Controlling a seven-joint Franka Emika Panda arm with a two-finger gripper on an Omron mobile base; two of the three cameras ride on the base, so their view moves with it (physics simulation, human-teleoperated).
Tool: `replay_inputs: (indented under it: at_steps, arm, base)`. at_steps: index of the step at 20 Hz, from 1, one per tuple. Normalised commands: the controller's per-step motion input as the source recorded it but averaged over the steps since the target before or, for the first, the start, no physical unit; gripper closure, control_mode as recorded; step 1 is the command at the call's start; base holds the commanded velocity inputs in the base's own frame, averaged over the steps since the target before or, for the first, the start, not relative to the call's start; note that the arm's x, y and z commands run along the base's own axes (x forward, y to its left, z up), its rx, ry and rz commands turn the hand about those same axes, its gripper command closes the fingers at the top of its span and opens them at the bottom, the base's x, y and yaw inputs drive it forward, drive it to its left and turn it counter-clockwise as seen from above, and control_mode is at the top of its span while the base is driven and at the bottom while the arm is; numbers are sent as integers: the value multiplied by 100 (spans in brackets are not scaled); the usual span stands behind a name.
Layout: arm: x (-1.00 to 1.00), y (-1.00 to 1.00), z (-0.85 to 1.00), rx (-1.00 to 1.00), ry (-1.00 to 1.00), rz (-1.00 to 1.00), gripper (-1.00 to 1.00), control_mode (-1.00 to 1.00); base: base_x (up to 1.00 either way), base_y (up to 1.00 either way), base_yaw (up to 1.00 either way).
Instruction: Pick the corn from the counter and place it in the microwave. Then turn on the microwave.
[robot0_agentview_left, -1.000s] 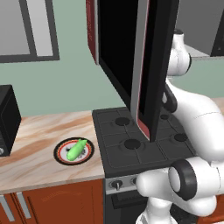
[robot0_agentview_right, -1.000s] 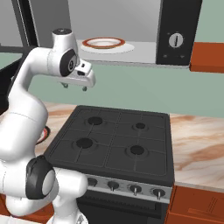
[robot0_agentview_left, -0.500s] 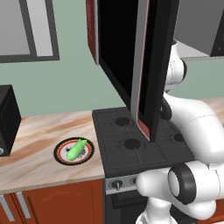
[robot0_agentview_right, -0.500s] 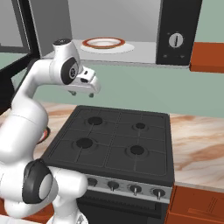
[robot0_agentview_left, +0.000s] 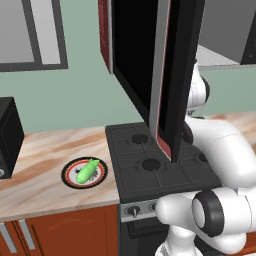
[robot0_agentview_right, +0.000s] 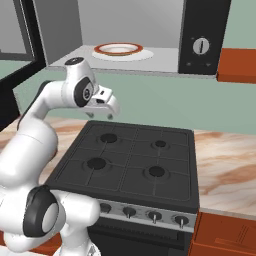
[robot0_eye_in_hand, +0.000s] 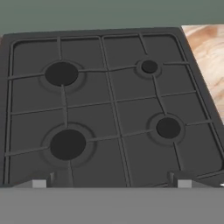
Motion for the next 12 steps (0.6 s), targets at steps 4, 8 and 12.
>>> replay_inputs:
  at_steps: [4,8,12]
  arm:
    - [2,-10,-32,-1,0,0,-100,-100]
    - [0,-4,-24,0,0,0,-100,-100]
    - [3,0,-11,2,4,0,-100,-100]
  base:
    - [0,0,0]
    - [0,0,0]
    - [0,0,0]
